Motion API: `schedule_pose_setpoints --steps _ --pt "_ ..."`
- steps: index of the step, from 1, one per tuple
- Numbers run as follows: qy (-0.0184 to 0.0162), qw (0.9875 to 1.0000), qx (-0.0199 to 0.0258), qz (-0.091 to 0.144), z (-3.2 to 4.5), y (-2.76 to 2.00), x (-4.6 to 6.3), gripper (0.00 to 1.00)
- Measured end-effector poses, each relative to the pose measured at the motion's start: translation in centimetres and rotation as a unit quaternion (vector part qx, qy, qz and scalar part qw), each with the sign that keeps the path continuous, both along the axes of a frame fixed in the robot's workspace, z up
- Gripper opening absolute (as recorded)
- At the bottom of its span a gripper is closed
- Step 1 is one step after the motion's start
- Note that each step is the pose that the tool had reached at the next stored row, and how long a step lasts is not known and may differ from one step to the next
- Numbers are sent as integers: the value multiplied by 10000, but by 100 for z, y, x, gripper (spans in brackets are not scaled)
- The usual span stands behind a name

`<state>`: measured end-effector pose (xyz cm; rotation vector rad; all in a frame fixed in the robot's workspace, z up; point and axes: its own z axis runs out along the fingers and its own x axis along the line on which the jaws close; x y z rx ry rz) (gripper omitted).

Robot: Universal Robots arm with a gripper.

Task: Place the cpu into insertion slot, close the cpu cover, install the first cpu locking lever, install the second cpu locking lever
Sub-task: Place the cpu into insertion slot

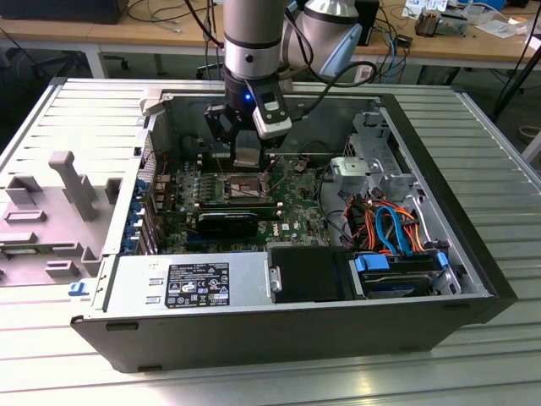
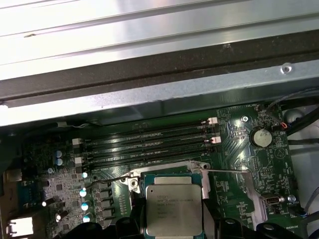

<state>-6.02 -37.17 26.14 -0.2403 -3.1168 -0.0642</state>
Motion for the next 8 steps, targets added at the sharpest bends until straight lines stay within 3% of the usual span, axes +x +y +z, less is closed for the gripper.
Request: schedule_pose_setpoints --steps 8 --pt "0 10000 0 -33 -26 0 0 55"
